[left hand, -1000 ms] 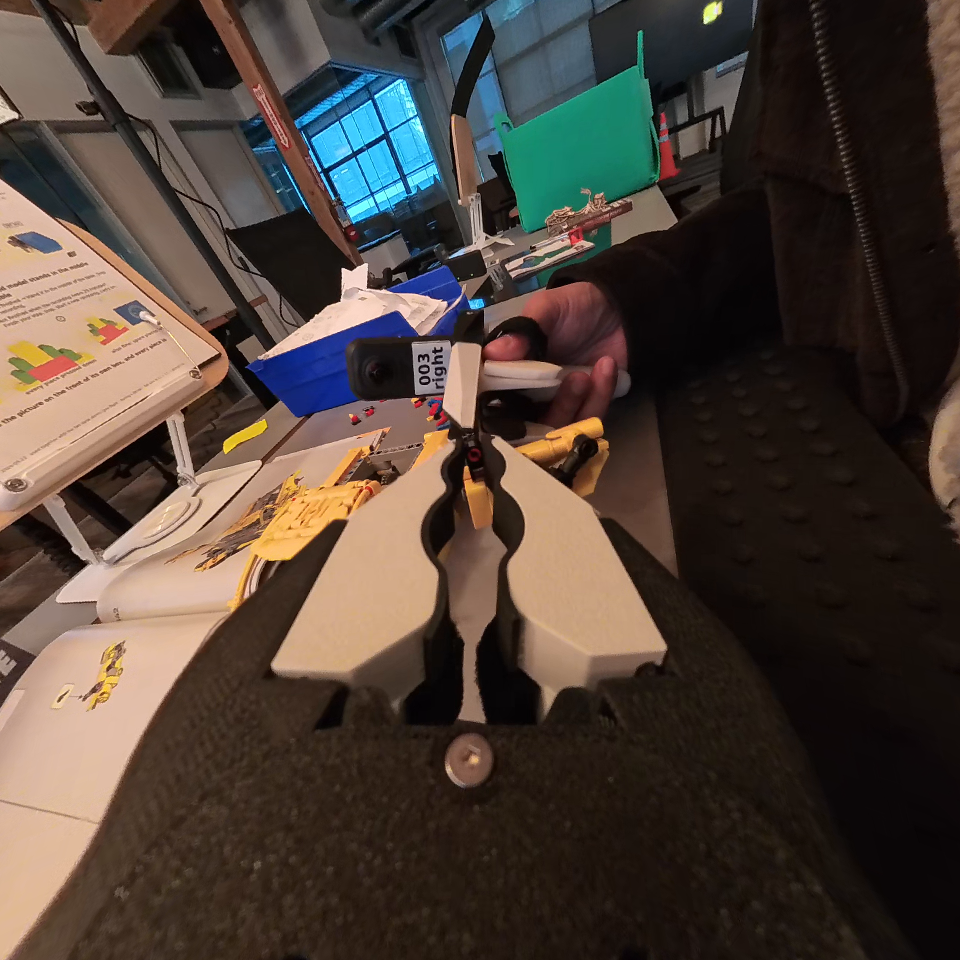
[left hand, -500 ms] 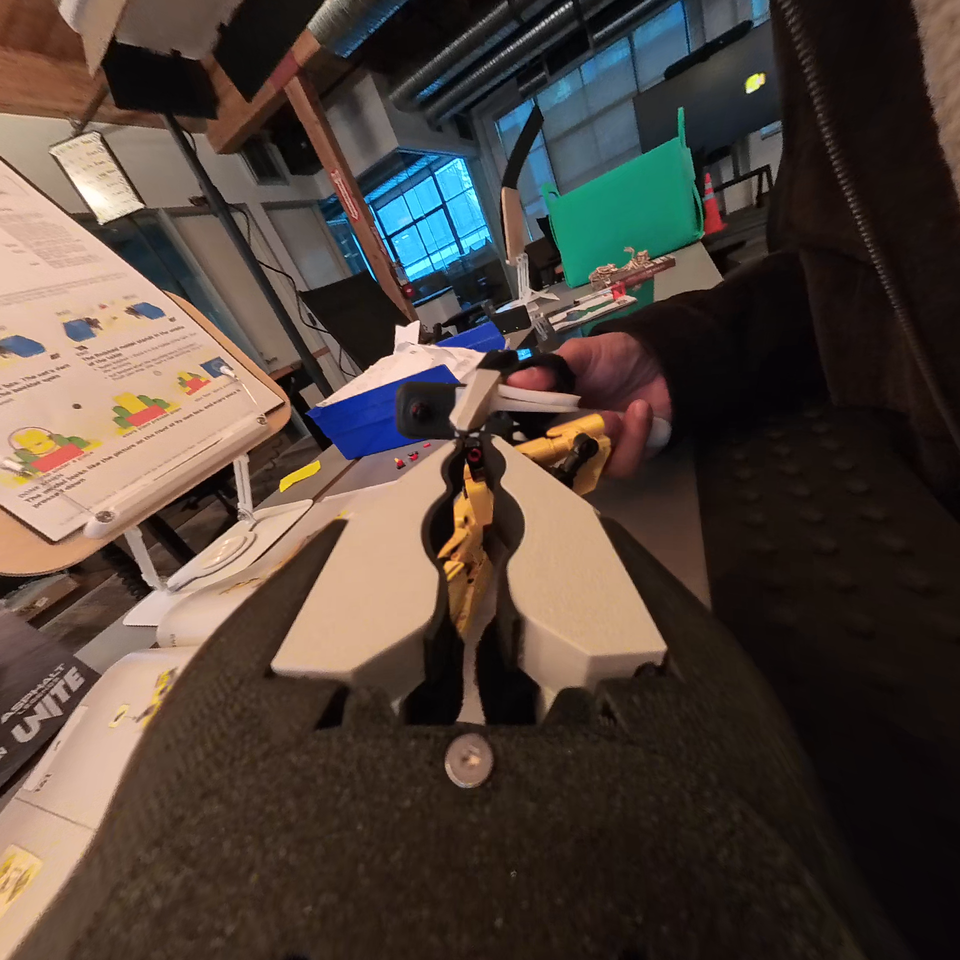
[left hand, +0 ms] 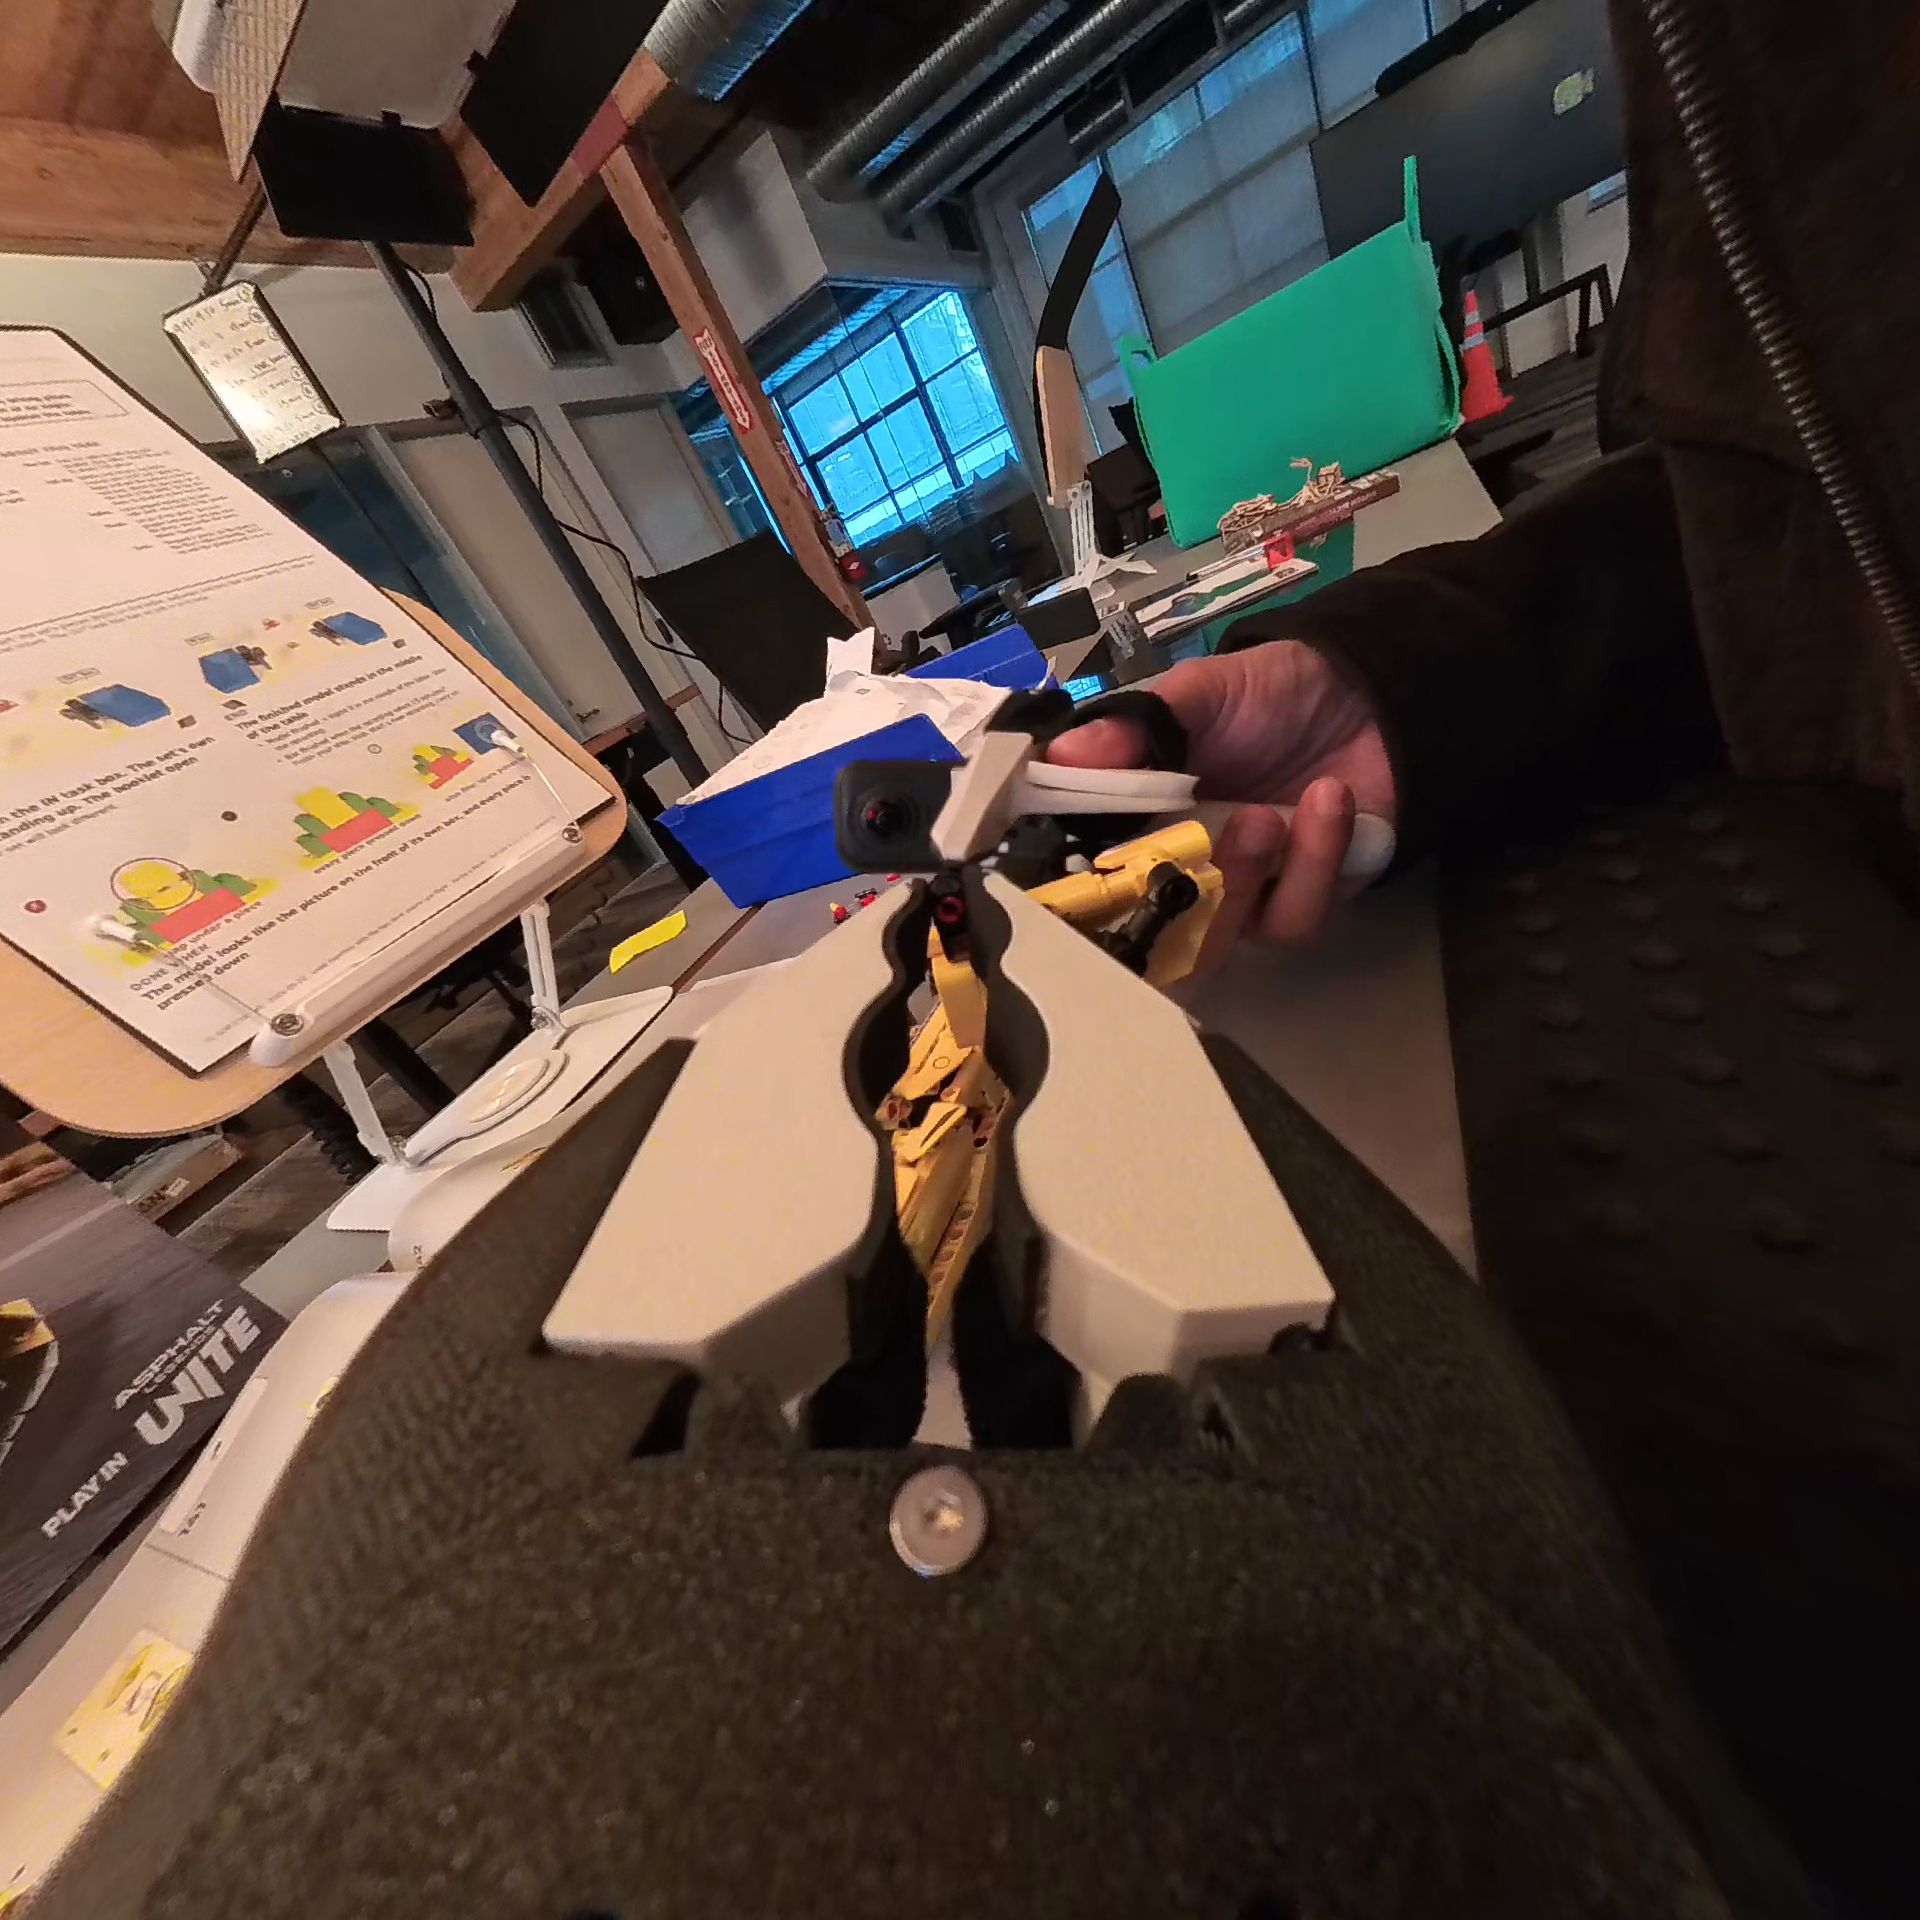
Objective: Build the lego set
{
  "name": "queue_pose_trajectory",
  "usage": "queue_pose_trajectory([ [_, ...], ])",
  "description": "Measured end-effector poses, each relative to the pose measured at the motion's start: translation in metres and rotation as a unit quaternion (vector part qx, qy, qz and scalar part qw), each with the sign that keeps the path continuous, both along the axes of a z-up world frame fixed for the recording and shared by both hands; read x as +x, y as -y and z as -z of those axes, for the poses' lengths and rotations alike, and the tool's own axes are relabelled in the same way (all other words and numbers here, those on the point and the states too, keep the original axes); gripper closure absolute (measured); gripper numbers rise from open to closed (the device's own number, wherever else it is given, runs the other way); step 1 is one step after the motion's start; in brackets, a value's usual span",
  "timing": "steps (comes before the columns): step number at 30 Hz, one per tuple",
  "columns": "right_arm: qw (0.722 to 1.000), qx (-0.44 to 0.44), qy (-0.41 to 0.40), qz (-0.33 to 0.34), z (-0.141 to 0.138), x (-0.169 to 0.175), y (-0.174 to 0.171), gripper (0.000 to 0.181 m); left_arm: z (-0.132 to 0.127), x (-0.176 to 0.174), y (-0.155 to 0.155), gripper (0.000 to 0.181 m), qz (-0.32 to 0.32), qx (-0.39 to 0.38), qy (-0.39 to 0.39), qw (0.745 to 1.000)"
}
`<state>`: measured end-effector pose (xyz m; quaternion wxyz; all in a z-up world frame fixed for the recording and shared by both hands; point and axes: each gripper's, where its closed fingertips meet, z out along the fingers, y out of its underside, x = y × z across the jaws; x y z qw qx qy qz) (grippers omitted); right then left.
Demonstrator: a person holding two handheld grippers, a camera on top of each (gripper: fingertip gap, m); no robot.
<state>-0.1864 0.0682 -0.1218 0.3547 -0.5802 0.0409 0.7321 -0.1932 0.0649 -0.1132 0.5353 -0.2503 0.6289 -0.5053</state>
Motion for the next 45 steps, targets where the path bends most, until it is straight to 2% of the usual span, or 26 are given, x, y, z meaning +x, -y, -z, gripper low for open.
queue_pose_trajectory([
  [9,1.0,-0.002,0.016,-0.009,0.003,-0.004,0.001,0.176,0.001,-0.002,0.0,0.175,0.015,-0.012,-0.012,1.0],
  [15,0.997,-0.001,0.059,-0.04,0.013,-0.01,0.009,0.176,0.01,-0.009,0.006,0.175,0.07,-0.037,-0.048,0.996],
  [22,0.994,-0.009,0.089,-0.067,0.022,-0.013,0.015,0.176,0.02,-0.012,0.011,0.174,0.088,-0.021,-0.069,0.993],
  [27,0.987,-0.008,0.113,-0.11,0.028,-0.02,0.026,0.176,0.025,-0.019,0.022,0.174,0.132,-0.032,-0.09,0.987],
  [42,0.985,-0.029,0.115,-0.129,0.038,-0.024,0.029,0.176,0.035,-0.023,0.026,0.174,0.143,-0.01,-0.104,0.984],
  [45,0.981,-0.035,0.156,-0.114,0.048,-0.024,0.025,0.176,0.045,-0.023,0.022,0.174,0.135,0.003,-0.127,0.983],
])
